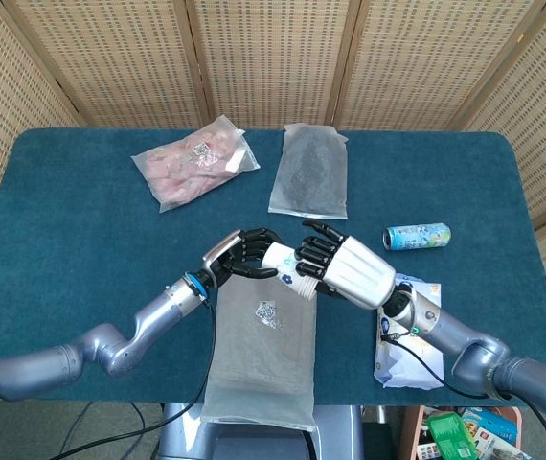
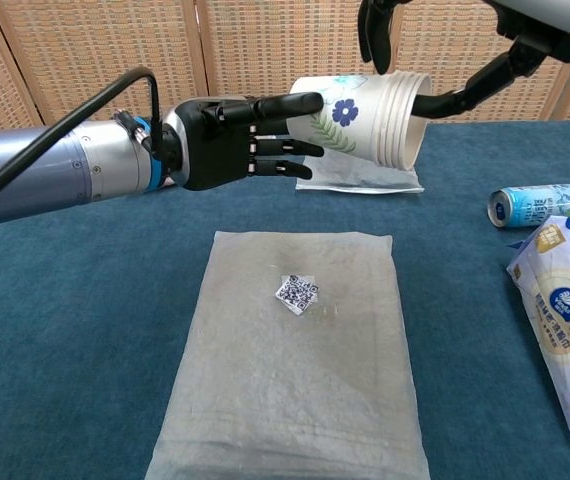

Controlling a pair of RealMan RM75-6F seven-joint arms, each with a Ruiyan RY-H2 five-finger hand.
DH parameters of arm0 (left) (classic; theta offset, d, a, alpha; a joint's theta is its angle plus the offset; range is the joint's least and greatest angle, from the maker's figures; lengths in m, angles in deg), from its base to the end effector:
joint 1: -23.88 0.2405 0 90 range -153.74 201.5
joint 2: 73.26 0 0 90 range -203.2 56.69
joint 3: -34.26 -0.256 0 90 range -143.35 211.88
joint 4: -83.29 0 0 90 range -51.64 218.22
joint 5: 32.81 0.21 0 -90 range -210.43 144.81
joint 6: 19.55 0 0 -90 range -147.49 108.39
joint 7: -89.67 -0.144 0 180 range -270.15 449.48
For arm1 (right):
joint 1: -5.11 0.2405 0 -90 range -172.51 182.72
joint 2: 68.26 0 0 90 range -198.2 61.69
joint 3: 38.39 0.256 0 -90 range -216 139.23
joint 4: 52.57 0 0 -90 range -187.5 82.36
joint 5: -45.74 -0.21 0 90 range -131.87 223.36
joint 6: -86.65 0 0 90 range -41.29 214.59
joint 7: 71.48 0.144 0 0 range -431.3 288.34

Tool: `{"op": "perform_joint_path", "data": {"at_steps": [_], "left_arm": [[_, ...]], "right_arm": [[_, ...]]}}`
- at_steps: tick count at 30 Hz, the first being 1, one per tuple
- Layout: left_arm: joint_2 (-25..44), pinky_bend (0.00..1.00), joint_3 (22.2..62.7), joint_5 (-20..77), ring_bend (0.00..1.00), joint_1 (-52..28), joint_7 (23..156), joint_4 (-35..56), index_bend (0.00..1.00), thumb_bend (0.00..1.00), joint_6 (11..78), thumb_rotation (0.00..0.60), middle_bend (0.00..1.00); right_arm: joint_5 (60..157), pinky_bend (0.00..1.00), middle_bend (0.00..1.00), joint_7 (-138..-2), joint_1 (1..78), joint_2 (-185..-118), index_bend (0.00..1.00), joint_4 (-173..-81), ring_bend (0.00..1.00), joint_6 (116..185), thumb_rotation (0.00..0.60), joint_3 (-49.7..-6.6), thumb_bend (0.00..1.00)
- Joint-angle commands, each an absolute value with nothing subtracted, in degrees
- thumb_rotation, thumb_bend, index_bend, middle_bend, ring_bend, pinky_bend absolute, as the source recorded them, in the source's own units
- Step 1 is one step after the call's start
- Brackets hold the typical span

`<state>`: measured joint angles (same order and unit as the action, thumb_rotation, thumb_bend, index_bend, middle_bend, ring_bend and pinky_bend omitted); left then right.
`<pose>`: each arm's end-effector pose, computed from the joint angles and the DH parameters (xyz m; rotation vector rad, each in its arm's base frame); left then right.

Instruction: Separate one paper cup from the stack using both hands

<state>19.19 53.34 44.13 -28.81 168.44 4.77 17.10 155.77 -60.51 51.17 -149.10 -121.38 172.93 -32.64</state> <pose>-0.0539 0.3713 -0.0442 1.1108 2.3849 1.4207 -0.1084 -0.3382 0.0816 2.0307 -0.1400 1.6265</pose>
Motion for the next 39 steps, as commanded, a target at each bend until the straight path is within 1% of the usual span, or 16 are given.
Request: {"op": "perform_joint_path", "data": {"at_steps": [1, 4, 16, 23, 39], "left_arm": [[19.27, 0.48, 53.32, 44.22, 0.44, -28.8, 168.56, 4.87, 0.48, 0.16, 17.14, 0.6, 0.5], [19.32, 0.48, 53.3, 44.28, 0.44, -28.82, 168.71, 4.96, 0.48, 0.16, 17.1, 0.6, 0.5], [19.63, 0.48, 53.18, 44.4, 0.44, -28.9, 168.92, 5.24, 0.48, 0.16, 17.07, 0.6, 0.5], [19.74, 0.48, 53.16, 44.35, 0.44, -28.91, 168.92, 5.38, 0.48, 0.16, 17.06, 0.6, 0.5], [19.87, 0.48, 53.27, 43.98, 0.44, -28.86, 168.82, 5.63, 0.48, 0.16, 16.91, 0.6, 0.5]], "right_arm": [[155.81, 0.26, 0.55, -60.5, 51.25, -149.26, 0.58, -121.13, 0.42, 173.03, 0.6, -32.84, 0.44], [155.83, 0.27, 0.56, -60.52, 51.36, -149.43, 0.58, -120.75, 0.43, 173.18, 0.6, -32.94, 0.45], [155.18, 0.28, 0.58, -60.35, 51.65, -150.22, 0.6, -120.06, 0.44, 173.62, 0.6, -32.96, 0.55], [155.01, 0.3, 0.61, -60.29, 51.79, -150.61, 0.65, -119.45, 0.46, 174.26, 0.6, -32.93, 0.55], [154.92, 0.33, 0.62, -60.21, 51.79, -150.85, 0.66, -118.44, 0.47, 175.58, 0.6, -33.23, 0.55]]}}
